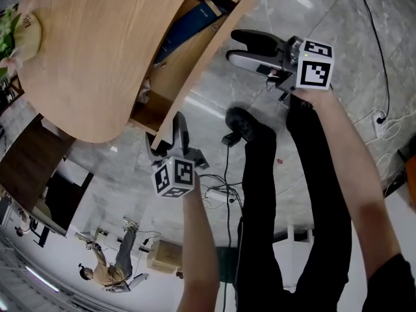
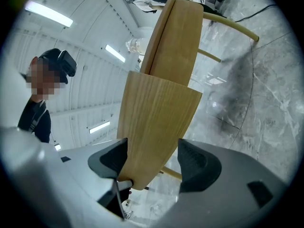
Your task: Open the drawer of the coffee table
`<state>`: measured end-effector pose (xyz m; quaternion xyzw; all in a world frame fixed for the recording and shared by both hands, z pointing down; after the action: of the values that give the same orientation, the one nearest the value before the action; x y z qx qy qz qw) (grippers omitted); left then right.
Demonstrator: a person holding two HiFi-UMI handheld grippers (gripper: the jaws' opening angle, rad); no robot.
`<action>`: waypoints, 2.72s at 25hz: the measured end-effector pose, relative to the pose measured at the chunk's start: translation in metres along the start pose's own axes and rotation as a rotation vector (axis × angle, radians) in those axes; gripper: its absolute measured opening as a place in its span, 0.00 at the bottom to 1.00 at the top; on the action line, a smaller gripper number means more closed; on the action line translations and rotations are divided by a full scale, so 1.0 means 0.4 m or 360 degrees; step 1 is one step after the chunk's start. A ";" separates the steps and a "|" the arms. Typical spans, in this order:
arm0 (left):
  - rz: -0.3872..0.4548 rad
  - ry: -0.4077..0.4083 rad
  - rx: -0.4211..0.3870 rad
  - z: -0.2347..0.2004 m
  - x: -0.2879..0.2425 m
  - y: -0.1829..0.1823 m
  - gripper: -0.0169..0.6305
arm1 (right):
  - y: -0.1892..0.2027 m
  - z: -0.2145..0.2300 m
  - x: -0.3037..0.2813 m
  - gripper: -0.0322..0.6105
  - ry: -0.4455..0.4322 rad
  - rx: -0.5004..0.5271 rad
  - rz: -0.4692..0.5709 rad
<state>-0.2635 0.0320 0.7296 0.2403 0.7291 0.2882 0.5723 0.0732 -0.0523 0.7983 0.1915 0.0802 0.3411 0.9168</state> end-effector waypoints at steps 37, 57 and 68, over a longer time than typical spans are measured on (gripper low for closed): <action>-0.0390 0.0042 -0.1278 0.177 0.110 -0.147 0.78 | -0.136 -0.418 -0.096 0.52 0.0037 0.2427 -0.1297; -0.0573 0.0219 -0.1660 0.256 -0.023 -0.151 0.30 | 0.007 -0.366 -0.230 0.22 -0.0176 0.3153 -0.1892; -0.0653 0.0294 -0.1665 0.259 -0.006 -0.156 0.18 | 0.023 -0.383 -0.217 0.21 -0.0154 0.3142 -0.1989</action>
<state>-0.1633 0.0008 0.6693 -0.2481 0.5681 0.5137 0.5932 -0.0402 -0.0575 0.6634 0.7608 0.3557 -0.3871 0.3805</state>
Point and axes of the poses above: the fingertips, and each gripper's own axes: x backward along the fingers, z to its right, y out of its underside, the point moved 9 cm from there along x, backward along the fingers, and after that the axes turned 6 degrees about y, right-handed, at the moved point
